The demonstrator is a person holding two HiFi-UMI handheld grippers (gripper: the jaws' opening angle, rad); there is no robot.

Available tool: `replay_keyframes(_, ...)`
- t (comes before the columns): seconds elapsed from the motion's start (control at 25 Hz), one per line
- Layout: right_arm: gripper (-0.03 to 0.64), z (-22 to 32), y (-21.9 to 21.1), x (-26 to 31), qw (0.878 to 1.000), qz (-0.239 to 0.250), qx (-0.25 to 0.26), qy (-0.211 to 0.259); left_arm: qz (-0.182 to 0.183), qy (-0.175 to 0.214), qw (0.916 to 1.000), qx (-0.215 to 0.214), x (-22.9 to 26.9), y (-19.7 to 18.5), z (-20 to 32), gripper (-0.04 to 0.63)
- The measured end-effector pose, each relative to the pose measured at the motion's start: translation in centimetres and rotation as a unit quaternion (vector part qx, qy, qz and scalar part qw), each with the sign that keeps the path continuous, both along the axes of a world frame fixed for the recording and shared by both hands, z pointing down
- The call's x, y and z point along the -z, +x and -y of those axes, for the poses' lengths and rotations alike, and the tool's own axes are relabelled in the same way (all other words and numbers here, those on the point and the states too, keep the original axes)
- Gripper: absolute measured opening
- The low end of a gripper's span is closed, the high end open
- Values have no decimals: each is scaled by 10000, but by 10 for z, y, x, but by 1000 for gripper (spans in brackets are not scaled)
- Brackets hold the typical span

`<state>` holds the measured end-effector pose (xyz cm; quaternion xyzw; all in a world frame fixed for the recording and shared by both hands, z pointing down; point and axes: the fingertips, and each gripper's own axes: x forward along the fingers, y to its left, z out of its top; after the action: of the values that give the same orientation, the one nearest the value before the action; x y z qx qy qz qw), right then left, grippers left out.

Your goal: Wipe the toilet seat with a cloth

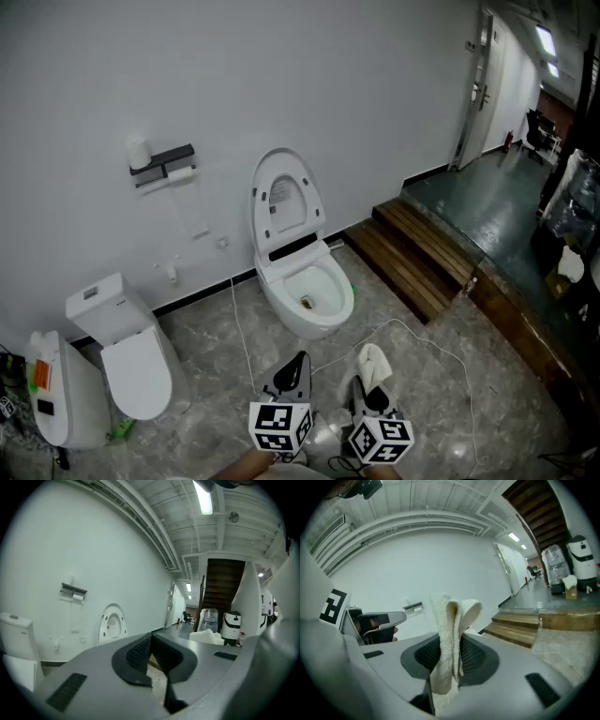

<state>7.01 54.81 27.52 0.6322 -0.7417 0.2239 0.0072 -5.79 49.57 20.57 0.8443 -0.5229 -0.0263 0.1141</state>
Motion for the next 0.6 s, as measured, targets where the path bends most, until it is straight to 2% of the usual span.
replay_keyframes(0.6, 97, 36, 20, -3, 9998, 24, -194, -23, -25, -95, 9998, -150, -9, 15, 39, 9)
